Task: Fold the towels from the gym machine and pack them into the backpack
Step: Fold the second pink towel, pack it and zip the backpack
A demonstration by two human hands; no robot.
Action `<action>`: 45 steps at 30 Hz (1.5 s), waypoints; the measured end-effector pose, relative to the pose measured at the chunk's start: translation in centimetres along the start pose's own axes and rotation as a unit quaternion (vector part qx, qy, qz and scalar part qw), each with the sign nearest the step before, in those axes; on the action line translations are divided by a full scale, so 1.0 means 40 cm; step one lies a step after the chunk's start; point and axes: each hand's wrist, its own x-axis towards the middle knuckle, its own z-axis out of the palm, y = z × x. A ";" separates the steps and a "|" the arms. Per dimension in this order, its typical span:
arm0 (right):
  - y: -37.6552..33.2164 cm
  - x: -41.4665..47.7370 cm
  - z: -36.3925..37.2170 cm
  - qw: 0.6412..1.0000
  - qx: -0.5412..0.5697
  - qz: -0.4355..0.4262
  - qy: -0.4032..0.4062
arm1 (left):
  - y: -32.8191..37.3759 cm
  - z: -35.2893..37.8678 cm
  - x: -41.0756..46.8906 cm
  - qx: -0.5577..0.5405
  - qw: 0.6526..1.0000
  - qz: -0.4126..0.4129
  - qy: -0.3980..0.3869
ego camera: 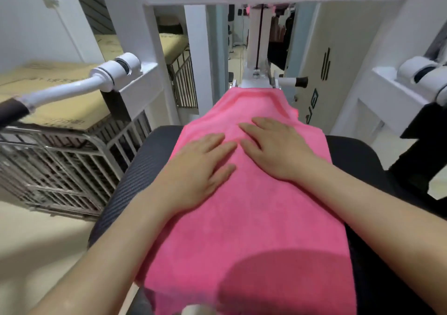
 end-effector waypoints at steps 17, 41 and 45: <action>-0.125 -0.393 -0.016 0.987 -0.025 -0.160 0.019 | 0.113 0.061 -0.500 -0.074 0.925 -0.214 0.303; -0.372 -0.659 0.140 0.961 0.026 0.000 0.276 | 0.155 -0.049 -0.636 -0.661 0.696 -0.236 0.153; -0.313 -0.699 0.079 0.971 -0.028 -0.020 0.235 | 0.084 -0.063 -0.670 -0.544 0.803 -0.232 0.070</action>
